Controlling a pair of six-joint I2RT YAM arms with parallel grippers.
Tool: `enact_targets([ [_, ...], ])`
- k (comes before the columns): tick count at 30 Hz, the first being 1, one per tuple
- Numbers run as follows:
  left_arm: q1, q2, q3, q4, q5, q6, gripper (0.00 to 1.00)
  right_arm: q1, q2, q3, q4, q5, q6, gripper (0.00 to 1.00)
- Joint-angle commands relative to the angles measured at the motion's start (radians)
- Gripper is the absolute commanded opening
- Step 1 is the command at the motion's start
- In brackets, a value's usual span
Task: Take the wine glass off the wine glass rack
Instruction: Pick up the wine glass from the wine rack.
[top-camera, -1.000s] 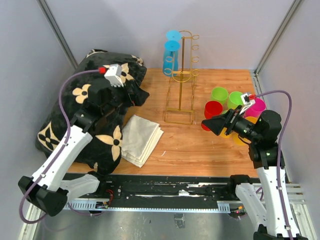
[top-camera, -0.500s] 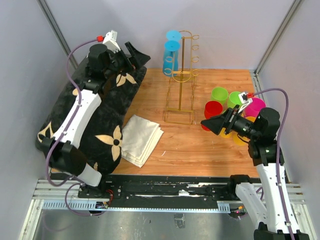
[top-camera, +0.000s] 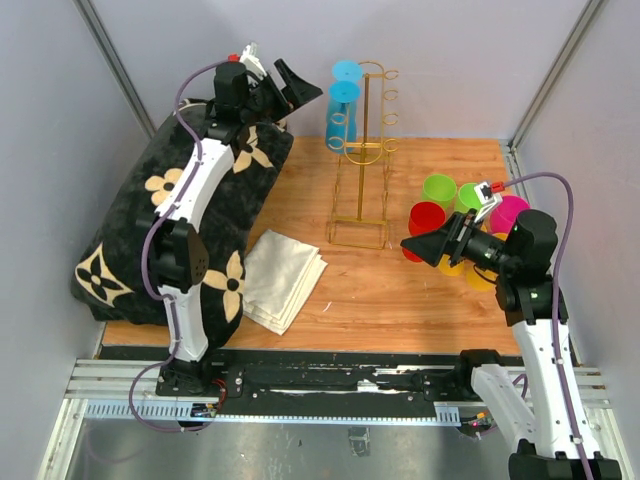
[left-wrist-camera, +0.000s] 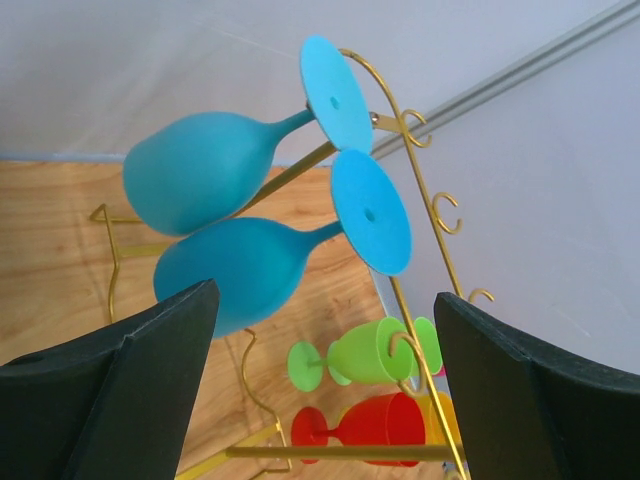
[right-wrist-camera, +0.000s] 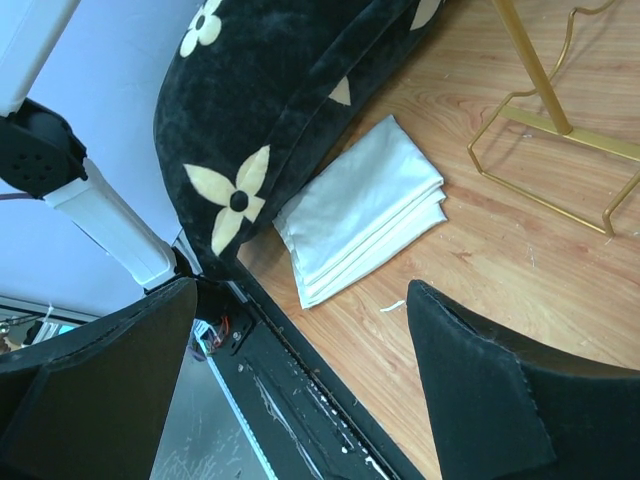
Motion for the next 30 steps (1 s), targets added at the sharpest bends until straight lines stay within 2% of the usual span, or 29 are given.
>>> enact_targets([
  [1,0.008,0.076,0.072,0.047,0.065,-0.057,0.93,-0.011,0.007,0.036,-0.035,-0.017,-0.031,0.87],
  [9,0.007,0.158,0.071,0.193,0.148,-0.194,0.9,-0.011,0.02,0.03,-0.053,-0.011,-0.048,0.87],
  [18,0.007,0.205,0.109,0.297,0.148,-0.293,0.87,-0.006,0.028,0.048,-0.074,-0.009,-0.053,0.87],
  [30,-0.008,0.268,0.174,0.291,0.133,-0.338,0.63,-0.005,0.031,0.047,-0.078,-0.004,-0.06,0.88],
])
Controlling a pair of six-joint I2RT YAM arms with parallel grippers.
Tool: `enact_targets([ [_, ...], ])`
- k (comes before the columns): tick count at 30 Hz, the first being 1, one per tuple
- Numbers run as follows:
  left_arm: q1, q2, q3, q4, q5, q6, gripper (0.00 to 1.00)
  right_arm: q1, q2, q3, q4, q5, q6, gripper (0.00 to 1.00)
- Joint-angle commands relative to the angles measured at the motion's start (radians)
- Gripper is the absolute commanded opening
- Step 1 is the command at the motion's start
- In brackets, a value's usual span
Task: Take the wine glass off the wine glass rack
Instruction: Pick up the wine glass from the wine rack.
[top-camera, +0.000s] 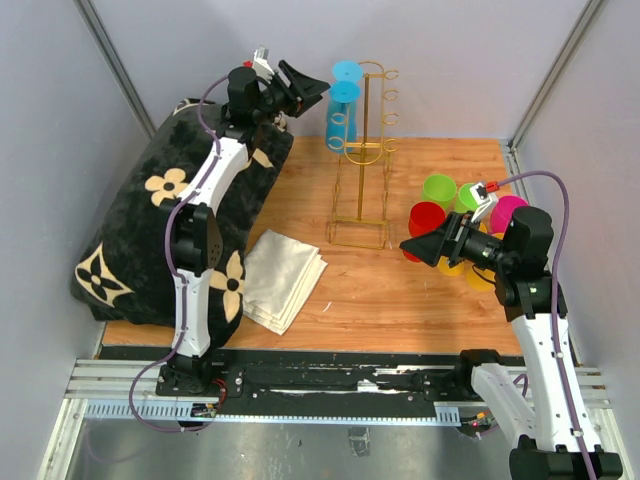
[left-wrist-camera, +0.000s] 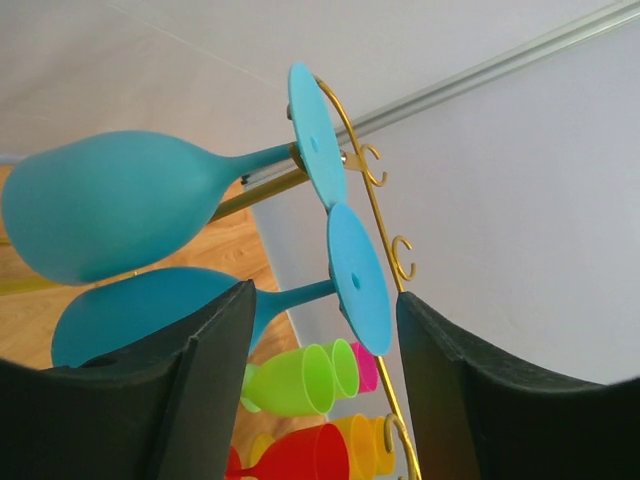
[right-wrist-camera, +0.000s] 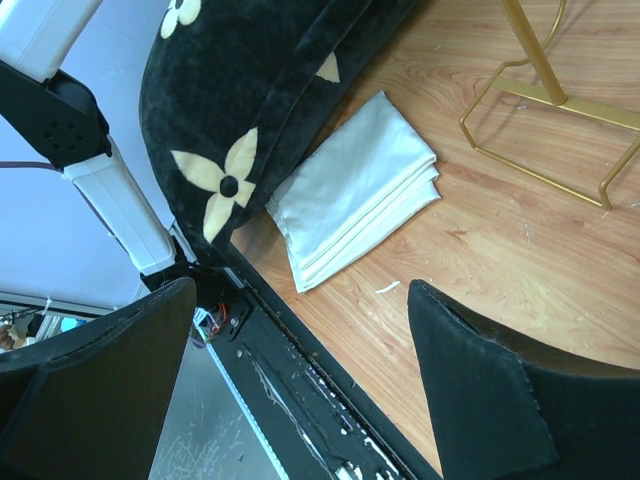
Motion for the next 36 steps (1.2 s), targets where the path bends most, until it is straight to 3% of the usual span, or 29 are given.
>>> enact_targets([
  [1,-0.01,0.038,0.053,0.032,0.006,-0.024,0.6,-0.005,-0.004,0.031,-0.003,-0.003,-0.017,0.88],
  [4,-0.018,0.041,0.054,0.032,-0.021,-0.029,0.5,-0.005,-0.005,0.031,-0.005,-0.003,-0.015,0.88],
  [16,-0.05,0.072,0.109,0.023,-0.07,-0.053,0.44,-0.004,-0.013,0.029,-0.021,0.0,-0.029,0.88],
  [24,-0.055,0.054,0.097,-0.02,-0.092,-0.028,0.3,-0.004,-0.02,0.026,-0.032,0.006,-0.042,0.88],
  [36,-0.075,-0.036,0.105,-0.141,-0.272,0.079,0.1,-0.002,-0.02,0.047,-0.053,0.012,-0.05,0.88],
])
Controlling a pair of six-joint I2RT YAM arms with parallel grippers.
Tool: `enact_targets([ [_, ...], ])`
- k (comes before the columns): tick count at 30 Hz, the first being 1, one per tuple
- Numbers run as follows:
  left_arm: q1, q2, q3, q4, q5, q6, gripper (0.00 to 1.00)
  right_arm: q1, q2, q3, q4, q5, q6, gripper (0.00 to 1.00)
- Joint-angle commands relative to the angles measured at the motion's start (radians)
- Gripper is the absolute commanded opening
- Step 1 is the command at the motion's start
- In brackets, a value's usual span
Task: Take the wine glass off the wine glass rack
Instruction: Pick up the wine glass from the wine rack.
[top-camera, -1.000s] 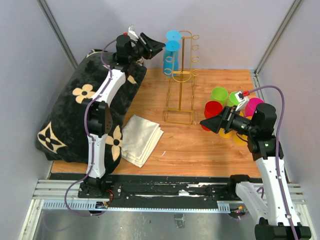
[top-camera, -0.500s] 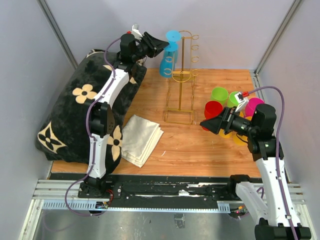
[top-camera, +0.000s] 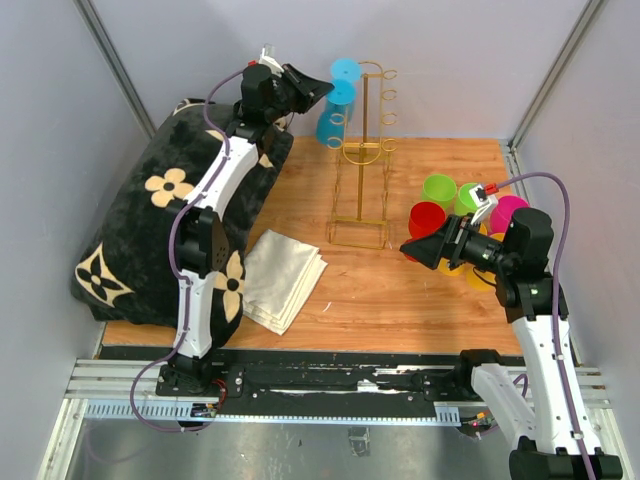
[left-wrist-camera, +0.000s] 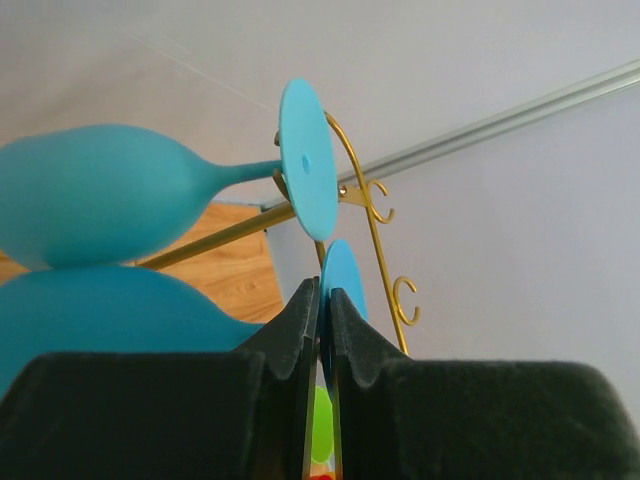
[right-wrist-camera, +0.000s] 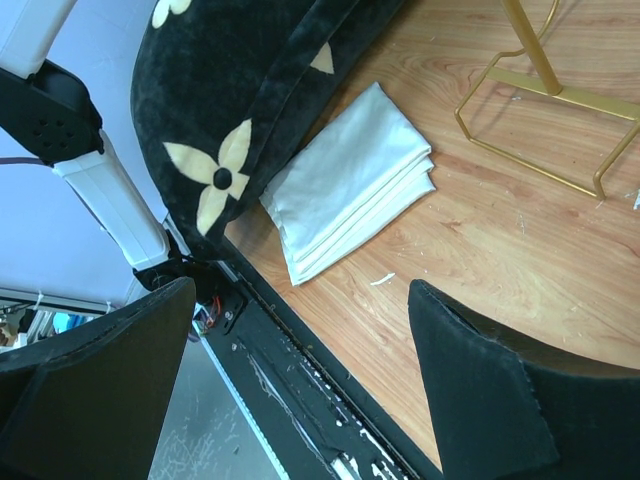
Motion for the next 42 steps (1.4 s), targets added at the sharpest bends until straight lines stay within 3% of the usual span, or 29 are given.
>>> enact_targets([
  [1,-0.013,-0.068,0.032,-0.07,-0.086,0.08,0.08,-0.002,-0.01,0.046,-0.017,0.008,-0.019,0.88],
  [9,-0.014,-0.074,0.034,-0.048,-0.094,0.052,0.05,-0.002,-0.012,0.051,-0.026,0.011,-0.02,0.88],
  [18,-0.012,-0.092,0.033,0.011,-0.164,-0.127,0.02,-0.002,-0.01,0.059,-0.037,0.017,-0.03,0.88],
  [29,-0.013,-0.108,0.026,0.011,-0.192,-0.131,0.01,-0.002,-0.006,0.072,-0.051,0.021,-0.043,0.88],
  [35,-0.015,-0.25,-0.124,0.01,-0.275,0.006,0.0,-0.002,-0.004,0.083,-0.064,0.027,-0.046,0.88],
  [39,-0.015,-0.42,-0.31,0.001,-0.308,0.22,0.0,-0.002,-0.01,0.089,-0.077,0.042,-0.049,0.89],
  [42,-0.015,-0.594,-0.502,0.028,-0.295,0.298,0.0,-0.002,-0.015,0.08,-0.084,0.053,-0.047,0.88],
])
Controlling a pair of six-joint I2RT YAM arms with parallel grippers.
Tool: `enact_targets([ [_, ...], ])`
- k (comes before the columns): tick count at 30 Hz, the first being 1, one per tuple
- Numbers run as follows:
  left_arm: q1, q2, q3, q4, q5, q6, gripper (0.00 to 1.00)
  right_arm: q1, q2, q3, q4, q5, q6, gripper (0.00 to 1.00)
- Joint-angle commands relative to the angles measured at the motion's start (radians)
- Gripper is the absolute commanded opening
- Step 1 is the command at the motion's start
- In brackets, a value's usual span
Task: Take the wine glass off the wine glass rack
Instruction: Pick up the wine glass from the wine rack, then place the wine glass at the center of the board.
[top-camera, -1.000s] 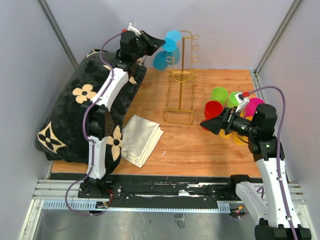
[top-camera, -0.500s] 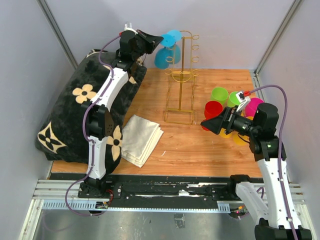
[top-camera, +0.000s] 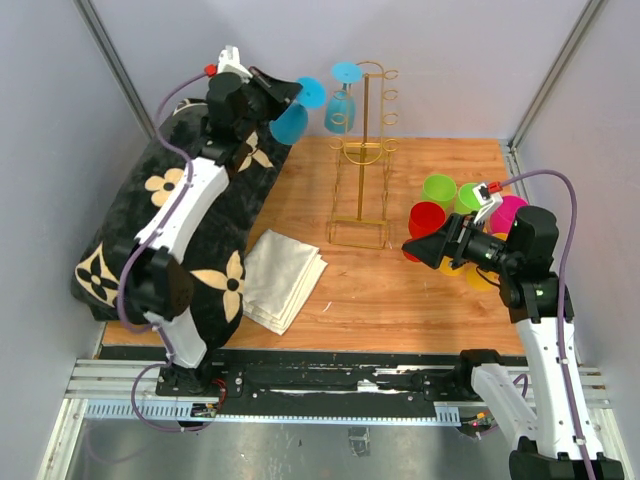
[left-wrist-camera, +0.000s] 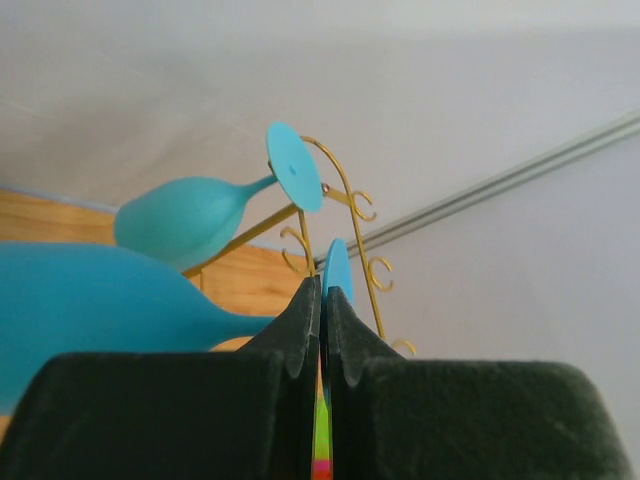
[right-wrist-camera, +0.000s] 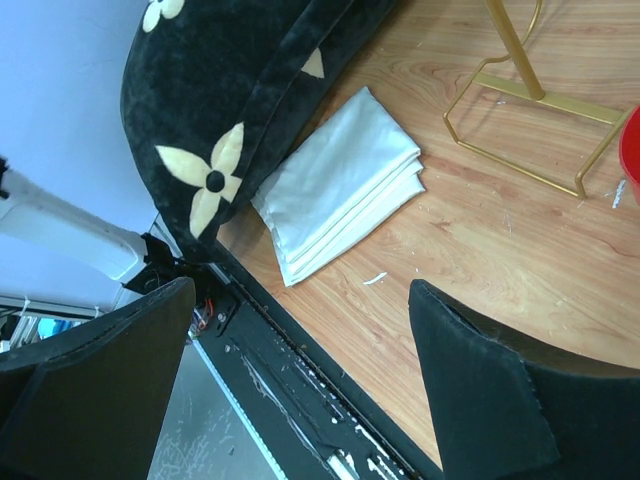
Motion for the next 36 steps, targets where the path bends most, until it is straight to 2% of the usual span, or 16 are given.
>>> enact_targets([
  [1,-0.004,-0.27,-0.235,0.085,-0.017,0.198,0.0,-0.002,-0.017,0.023,-0.019,0.029,-0.015,0.89],
  [8,-0.004,-0.652,-0.734,0.139,0.111,0.215,0.0,-0.002,-0.04,-0.025,0.053,0.044,0.077,0.89],
  [12,-0.005,-0.815,-0.869,0.087,0.238,0.222,0.01,-0.002,-0.032,-0.075,0.2,-0.037,0.205,0.87],
  [14,-0.01,-0.868,-0.915,0.09,0.34,0.202,0.01,-0.001,-0.012,-0.093,0.269,-0.075,0.268,0.87],
  [17,-0.055,-0.932,-0.966,0.074,0.392,0.188,0.01,0.007,0.027,-0.083,0.3,-0.109,0.302,0.86],
  [22,-0.178,-1.002,-1.078,0.094,0.345,0.157,0.0,0.049,0.043,-0.072,0.313,-0.088,0.306,0.85],
  [29,-0.266,-1.019,-1.124,0.136,0.318,0.126,0.01,0.19,0.03,-0.096,0.388,-0.054,0.328,0.82],
  [32,-0.311,-1.007,-1.134,0.191,0.31,0.112,0.01,0.25,0.051,-0.081,0.457,-0.068,0.369,0.78],
  [36,-0.375,-0.983,-1.151,0.269,0.278,0.084,0.01,0.352,0.094,-0.042,0.45,-0.049,0.302,0.71],
])
